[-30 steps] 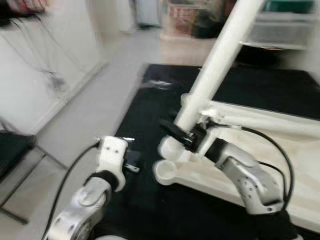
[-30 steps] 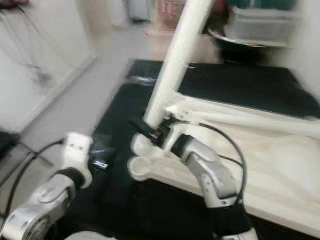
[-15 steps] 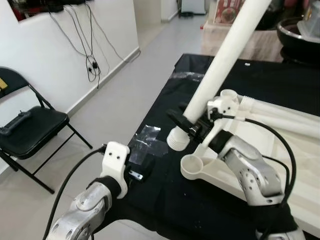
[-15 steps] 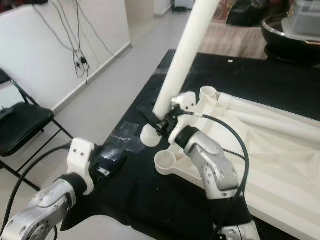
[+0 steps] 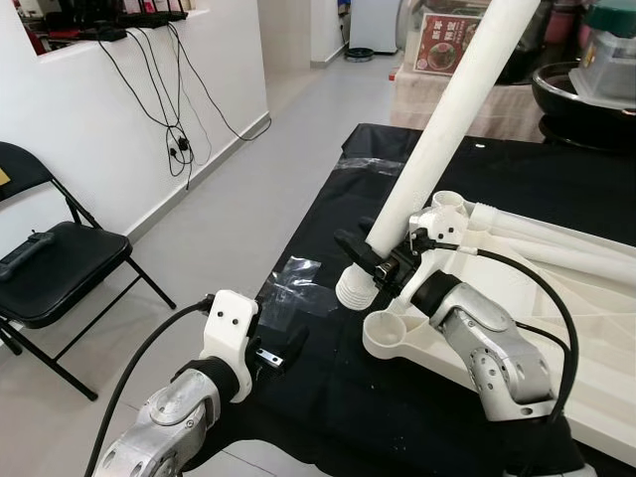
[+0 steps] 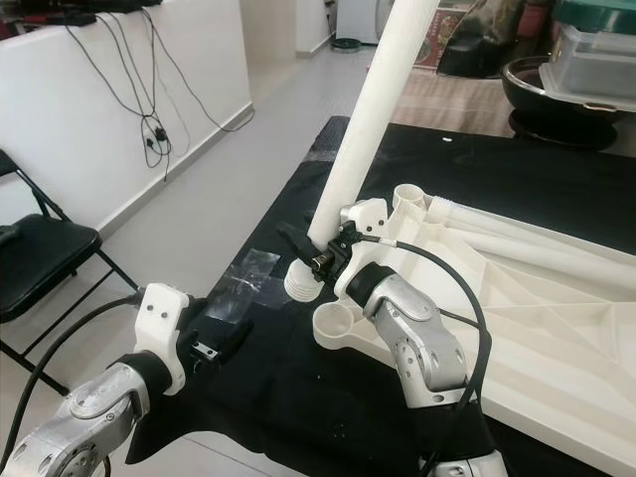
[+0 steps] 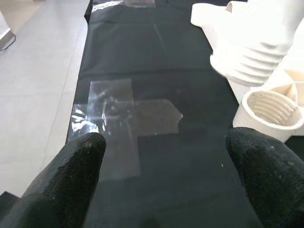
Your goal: Building children table
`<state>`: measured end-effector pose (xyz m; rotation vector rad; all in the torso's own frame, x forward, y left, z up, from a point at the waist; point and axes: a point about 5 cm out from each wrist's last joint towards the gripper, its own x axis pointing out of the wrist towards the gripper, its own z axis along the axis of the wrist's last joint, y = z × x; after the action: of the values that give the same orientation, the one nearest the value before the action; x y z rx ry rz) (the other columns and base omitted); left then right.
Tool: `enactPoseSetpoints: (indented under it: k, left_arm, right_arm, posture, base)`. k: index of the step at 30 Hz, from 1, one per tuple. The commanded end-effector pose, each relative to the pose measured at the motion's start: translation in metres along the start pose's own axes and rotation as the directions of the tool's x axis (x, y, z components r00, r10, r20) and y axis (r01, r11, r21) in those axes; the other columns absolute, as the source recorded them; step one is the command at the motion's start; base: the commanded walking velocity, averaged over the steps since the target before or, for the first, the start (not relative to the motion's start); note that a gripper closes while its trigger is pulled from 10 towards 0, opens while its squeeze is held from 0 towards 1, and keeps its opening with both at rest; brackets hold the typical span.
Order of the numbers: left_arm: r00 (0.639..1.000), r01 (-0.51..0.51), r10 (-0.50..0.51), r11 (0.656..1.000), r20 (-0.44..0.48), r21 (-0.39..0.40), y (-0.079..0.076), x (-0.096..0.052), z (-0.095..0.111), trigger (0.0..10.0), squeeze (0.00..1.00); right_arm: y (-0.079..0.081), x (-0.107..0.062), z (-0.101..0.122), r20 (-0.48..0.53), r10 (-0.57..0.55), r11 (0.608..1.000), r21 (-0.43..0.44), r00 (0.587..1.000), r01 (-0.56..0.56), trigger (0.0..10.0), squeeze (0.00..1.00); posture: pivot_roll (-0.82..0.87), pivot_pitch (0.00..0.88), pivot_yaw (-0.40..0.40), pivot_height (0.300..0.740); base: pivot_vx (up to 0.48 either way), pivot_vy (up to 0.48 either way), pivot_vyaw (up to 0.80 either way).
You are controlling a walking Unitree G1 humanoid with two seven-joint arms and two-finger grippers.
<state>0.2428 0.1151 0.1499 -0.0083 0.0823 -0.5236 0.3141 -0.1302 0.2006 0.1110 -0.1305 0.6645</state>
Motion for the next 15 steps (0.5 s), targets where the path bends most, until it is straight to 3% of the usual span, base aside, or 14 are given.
enactPoseSetpoints:
  k: [1, 13, 15]
  left_arm:
    - [1.0, -0.014, 0.014, 1.0, -0.003, 0.001, 0.0036, 0.001, -0.0024, 10.0, 0.0]
    - [1.0, -0.026, 0.026, 1.0, 0.0, 0.004, 0.0046, 0.0009, -0.0035, 10.0, 0.0]
    - [0.999, -0.039, 0.039, 0.999, -0.016, -0.006, 0.0058, 0.0002, -0.0053, 10.0, 0.0]
  right_arm:
    - [-0.0004, 0.0023, 0.0022, 0.012, -0.01, 1.0, -0.006, 1.0, 0.01, 10.0, 0.0]
    - [0.0003, 0.0033, 0.0005, -0.002, 0.005, 1.0, -0.001, 1.0, -0.005, 10.0, 0.0]
    - [0.0013, 0.0042, 0.002, 0.008, 0.014, 1.0, -0.012, 1.0, -0.014, 10.0, 0.0]
  posture:
    - [0.0, 0.084, -0.015, 0.74]
    - [0.0, 0.092, -0.016, 0.74]
    - [0.0, 0.094, -0.015, 0.74]
  base:
    - [0.0, 0.0, -0.8]
    - [0.0, 0.0, -0.8]
    - [0.0, 0.0, 0.0]
